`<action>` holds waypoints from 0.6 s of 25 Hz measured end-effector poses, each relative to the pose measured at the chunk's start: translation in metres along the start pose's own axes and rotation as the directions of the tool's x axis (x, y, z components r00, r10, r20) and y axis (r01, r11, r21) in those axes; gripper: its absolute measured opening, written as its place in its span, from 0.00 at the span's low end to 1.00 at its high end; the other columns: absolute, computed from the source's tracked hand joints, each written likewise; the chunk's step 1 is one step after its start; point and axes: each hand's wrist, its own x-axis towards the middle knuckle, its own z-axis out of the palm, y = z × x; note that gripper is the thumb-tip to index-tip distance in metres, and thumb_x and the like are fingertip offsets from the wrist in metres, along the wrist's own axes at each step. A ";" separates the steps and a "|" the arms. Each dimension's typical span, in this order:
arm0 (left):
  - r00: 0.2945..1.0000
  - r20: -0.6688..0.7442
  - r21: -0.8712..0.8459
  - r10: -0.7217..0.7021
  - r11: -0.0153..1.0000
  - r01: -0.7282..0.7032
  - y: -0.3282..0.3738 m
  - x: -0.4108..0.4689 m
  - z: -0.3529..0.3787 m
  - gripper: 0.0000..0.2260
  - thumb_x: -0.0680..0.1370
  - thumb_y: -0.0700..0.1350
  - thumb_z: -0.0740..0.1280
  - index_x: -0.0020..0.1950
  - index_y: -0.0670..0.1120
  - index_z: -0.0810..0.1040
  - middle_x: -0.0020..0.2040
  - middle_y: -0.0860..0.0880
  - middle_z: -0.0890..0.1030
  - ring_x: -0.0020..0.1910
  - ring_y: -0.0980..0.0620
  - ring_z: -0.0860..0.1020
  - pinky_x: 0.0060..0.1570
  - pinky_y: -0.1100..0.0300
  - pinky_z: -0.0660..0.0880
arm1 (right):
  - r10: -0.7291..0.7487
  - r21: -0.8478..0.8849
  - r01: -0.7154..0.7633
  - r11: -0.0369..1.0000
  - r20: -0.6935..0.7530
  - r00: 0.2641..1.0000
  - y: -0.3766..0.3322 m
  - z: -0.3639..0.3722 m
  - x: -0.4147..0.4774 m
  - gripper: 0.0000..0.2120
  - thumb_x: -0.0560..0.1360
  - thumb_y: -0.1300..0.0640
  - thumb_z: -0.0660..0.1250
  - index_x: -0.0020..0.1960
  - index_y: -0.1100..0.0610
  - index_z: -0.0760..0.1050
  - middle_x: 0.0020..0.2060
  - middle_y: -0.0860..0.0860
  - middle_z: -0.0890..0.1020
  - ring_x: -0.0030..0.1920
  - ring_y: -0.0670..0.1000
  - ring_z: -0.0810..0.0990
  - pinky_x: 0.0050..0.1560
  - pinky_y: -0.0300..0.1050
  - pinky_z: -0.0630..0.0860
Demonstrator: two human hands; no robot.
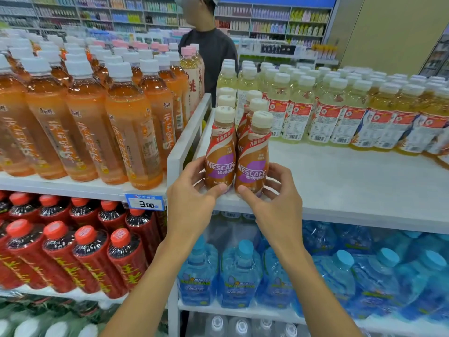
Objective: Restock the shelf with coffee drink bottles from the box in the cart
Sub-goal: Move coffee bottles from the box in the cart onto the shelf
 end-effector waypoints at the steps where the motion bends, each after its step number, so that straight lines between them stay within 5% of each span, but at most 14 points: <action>1: 1.000 0.006 0.004 -0.005 1.000 0.005 0.000 0.002 0.000 0.28 0.70 0.41 0.80 0.67 0.54 0.76 0.57 0.62 0.82 0.56 0.67 0.80 0.54 0.71 0.76 | 0.000 -0.007 0.000 1.000 -0.002 1.000 0.000 0.001 0.001 0.27 0.69 0.54 0.81 0.62 0.44 0.72 0.54 0.39 0.81 0.52 0.38 0.82 0.52 0.36 0.81; 15: 0.998 0.061 0.020 0.021 1.000 -0.022 0.002 0.008 -0.004 0.29 0.71 0.41 0.79 0.70 0.51 0.75 0.52 0.69 0.78 0.52 0.75 0.77 0.51 0.77 0.72 | -0.010 -0.025 0.010 1.000 -0.016 1.000 0.005 0.005 0.004 0.30 0.71 0.53 0.79 0.70 0.48 0.71 0.61 0.44 0.80 0.58 0.41 0.81 0.58 0.41 0.81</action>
